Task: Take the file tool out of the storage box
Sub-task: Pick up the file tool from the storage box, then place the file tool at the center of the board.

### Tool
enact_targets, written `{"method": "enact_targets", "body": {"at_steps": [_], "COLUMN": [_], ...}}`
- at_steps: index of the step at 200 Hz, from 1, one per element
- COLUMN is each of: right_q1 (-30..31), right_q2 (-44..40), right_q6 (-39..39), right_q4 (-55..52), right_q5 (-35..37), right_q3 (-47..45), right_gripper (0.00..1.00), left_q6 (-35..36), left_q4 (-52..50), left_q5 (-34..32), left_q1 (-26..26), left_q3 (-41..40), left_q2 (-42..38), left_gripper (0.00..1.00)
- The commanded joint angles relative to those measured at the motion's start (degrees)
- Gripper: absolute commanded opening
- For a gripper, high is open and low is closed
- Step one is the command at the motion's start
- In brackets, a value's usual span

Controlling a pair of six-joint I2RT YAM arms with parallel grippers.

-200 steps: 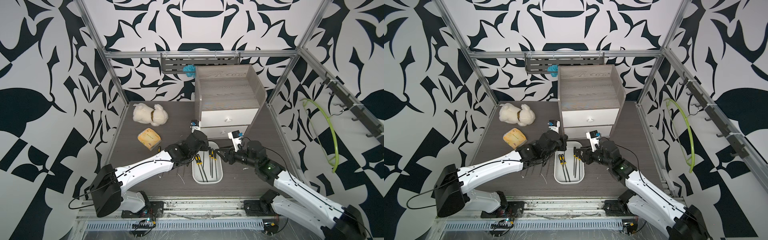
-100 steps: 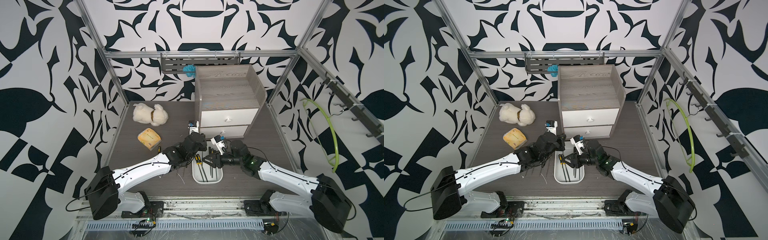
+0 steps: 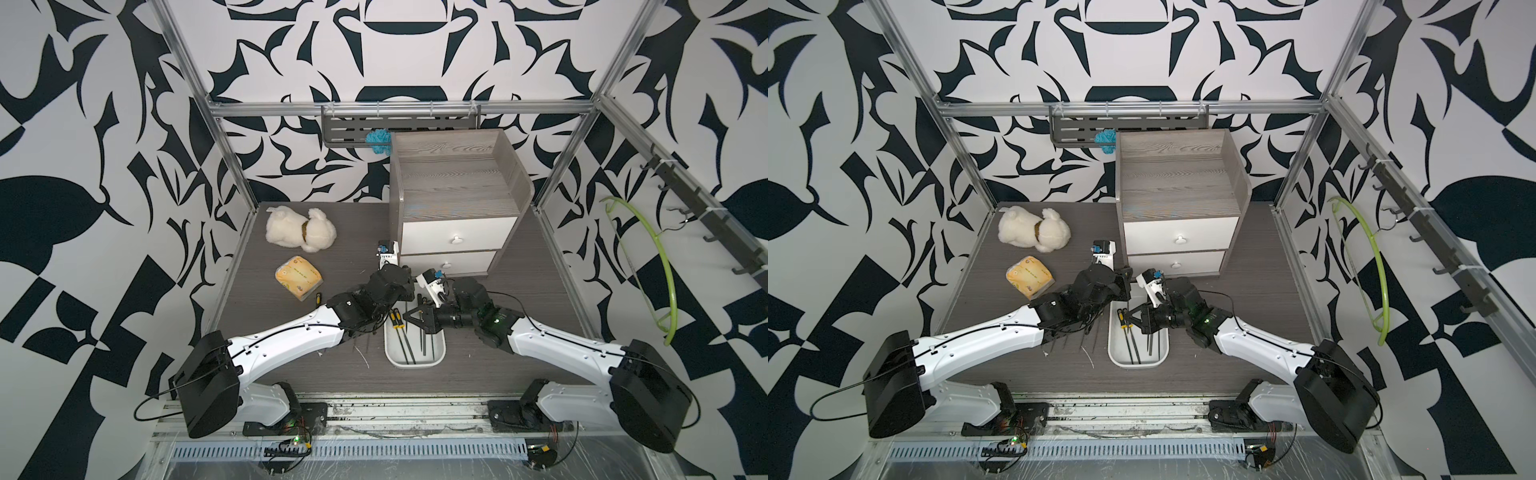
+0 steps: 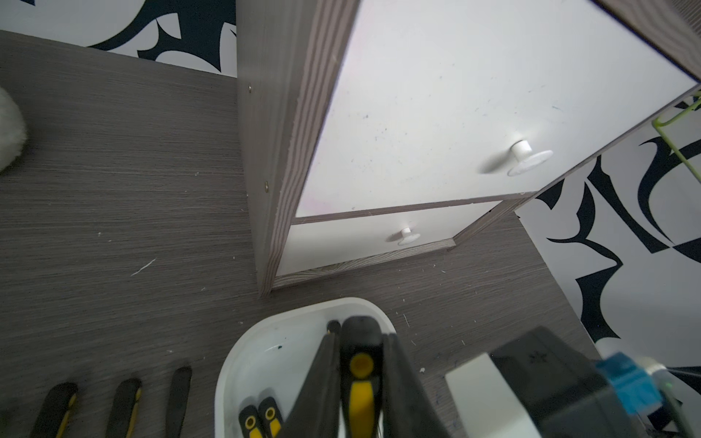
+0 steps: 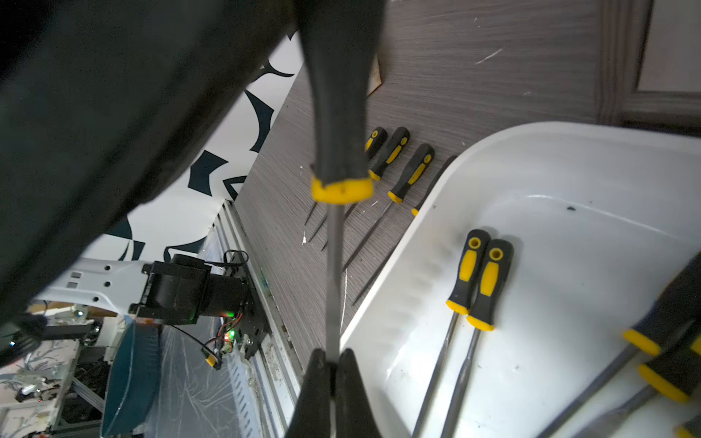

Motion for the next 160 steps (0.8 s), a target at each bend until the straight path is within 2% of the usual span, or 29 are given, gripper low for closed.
{"method": "enact_targets", "body": {"at_steps": [1,8,30,37,46,80,107,119,139,156,160], "right_q1": [0.2,0.2,0.2,0.2,0.2,-0.1,-0.4,-0.6,-0.8,-1.6,-2.0], "right_q2": [-0.2,-0.4,-2.0,-3.1,-4.9,-14.2,-19.2,-19.0,-16.0,-11.9,-10.8], "right_q6": [-2.0,-2.4,-3.5,-3.8,-4.1,-4.6,-4.0,-3.3,-1.5,0.2,0.3], "right_q4": [-2.0,-3.0,-6.0,-8.6,-12.9,-35.0,-52.0,-56.2,-60.0,-60.8,-60.6], "right_q5": [3.2,3.9,5.3,6.8,9.5,17.7,27.1,28.6,30.1,29.9,29.5], "right_q3": [3.0,3.2,3.7,3.9,4.3,6.6,9.8,10.3,10.3,9.2,8.8], "right_gripper": [0.0,0.0,0.0,0.0,0.0,0.0,0.0,0.0,0.0,0.0,0.0], "left_q6": [0.3,0.1,-0.5,-0.7,-0.8,-2.3,-3.9,-2.0,2.3,5.6,5.7], "left_q4": [1.0,0.6,-0.6,-0.7,-1.5,-7.7,-13.1,-14.8,-15.5,-15.9,-15.9], "left_q5": [0.9,1.4,2.8,2.9,3.9,11.5,27.8,28.7,25.9,26.5,27.2], "left_q1": [-0.2,-0.1,-0.1,-0.1,0.2,2.1,6.4,6.4,6.5,6.7,6.9], "left_q3": [0.6,0.8,1.4,1.0,0.7,-1.0,1.5,2.9,4.3,5.5,5.6], "left_q2": [1.0,1.0,0.4,-0.3,-1.4,-8.1,-5.9,-4.9,-1.7,1.4,2.1], "left_gripper": [0.38,0.53,0.83,0.91,0.95,0.94,0.93,0.93,0.91,0.86,0.82]}}
